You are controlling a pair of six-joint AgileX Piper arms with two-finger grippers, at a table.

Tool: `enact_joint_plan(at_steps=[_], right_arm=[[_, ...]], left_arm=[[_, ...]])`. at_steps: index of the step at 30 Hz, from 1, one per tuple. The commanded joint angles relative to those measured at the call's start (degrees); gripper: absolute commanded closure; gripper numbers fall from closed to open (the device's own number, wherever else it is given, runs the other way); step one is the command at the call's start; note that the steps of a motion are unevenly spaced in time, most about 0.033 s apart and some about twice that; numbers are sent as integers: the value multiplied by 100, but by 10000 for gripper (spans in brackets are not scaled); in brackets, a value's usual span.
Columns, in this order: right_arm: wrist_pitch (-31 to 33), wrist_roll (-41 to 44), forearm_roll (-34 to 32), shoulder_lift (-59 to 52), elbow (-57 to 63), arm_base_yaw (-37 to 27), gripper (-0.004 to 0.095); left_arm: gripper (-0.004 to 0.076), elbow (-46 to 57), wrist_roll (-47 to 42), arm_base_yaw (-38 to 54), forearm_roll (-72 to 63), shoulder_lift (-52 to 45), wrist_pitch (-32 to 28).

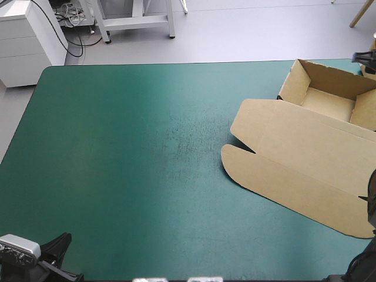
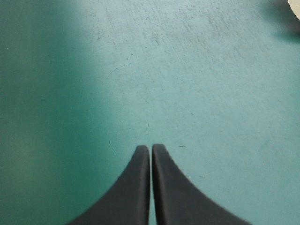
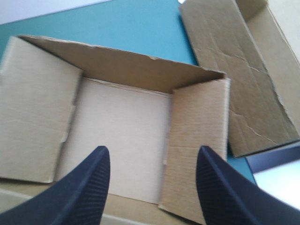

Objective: Fold the box

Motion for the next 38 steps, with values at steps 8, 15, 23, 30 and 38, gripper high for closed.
enact_joint_plan(at_steps=[8,15,23,30,38], right_arm=[[-214,-461,89,-2015,1228,1937,921],[-639,-504,89,-3505,3178,2599,928],[-1989,-504,138,-5576,5818,2649,928],[-2764,-498,243,-7168,7994,2649,928],[-3353,-498,305,-8251,9495,2649,929]], left_arm=[[731,-115,-73,-15,-55,90,-396],[731,-115,-73,-15,-55,90,-427],[731,-125,-63,-15,-153,90,-487],[731,-144,-10,-15,-528,90,-1076],[731,-124,-2,-15,-503,90,-1111]])
